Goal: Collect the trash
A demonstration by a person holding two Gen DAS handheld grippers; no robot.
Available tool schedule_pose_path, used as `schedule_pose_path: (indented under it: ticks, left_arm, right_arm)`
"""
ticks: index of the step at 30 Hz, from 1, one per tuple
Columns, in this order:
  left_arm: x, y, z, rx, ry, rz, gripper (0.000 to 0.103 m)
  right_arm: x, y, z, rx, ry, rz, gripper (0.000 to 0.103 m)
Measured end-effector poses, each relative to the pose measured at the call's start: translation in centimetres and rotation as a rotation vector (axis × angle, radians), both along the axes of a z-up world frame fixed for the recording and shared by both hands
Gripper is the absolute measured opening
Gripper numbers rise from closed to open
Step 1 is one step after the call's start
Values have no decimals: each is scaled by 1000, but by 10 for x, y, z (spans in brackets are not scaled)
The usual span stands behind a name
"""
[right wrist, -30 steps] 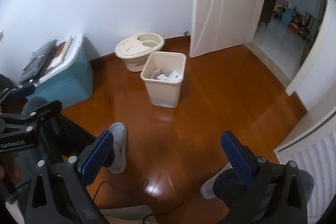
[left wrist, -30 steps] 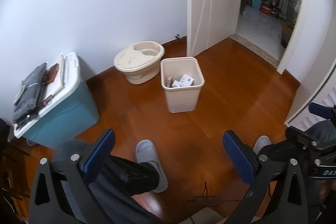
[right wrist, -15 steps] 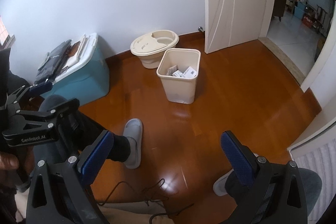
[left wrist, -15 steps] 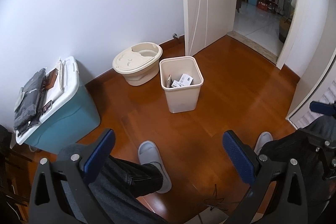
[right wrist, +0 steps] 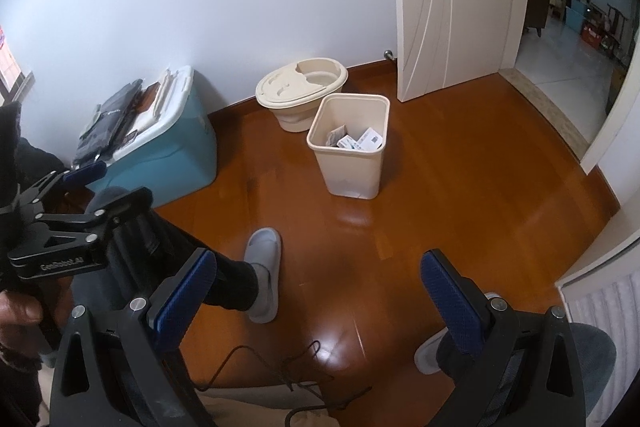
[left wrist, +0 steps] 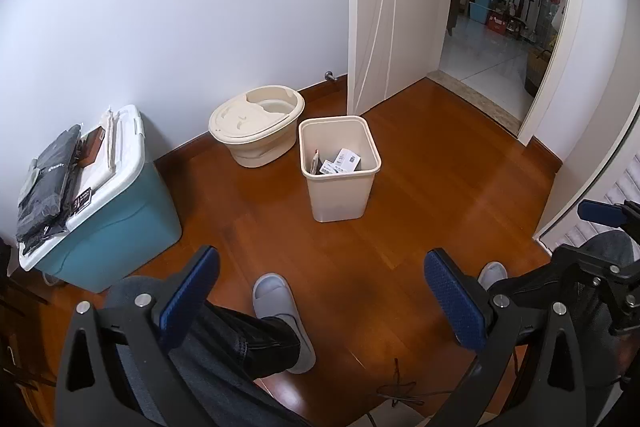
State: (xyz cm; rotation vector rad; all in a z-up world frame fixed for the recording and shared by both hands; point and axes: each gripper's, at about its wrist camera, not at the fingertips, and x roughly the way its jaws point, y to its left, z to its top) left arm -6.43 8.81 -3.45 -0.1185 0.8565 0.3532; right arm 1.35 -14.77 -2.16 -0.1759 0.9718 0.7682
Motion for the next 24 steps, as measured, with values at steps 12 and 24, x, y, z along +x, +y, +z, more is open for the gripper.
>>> schedule_pose_path:
  ticks: [12, 24]
  left_arm:
    - [0, 4, 7, 16, 3, 15, 103]
    - [2, 3, 7, 28, 7, 20, 103]
  right_arm:
    - [3, 3, -6, 11, 6, -14, 103]
    - [8, 9, -10, 10, 12, -7, 103]
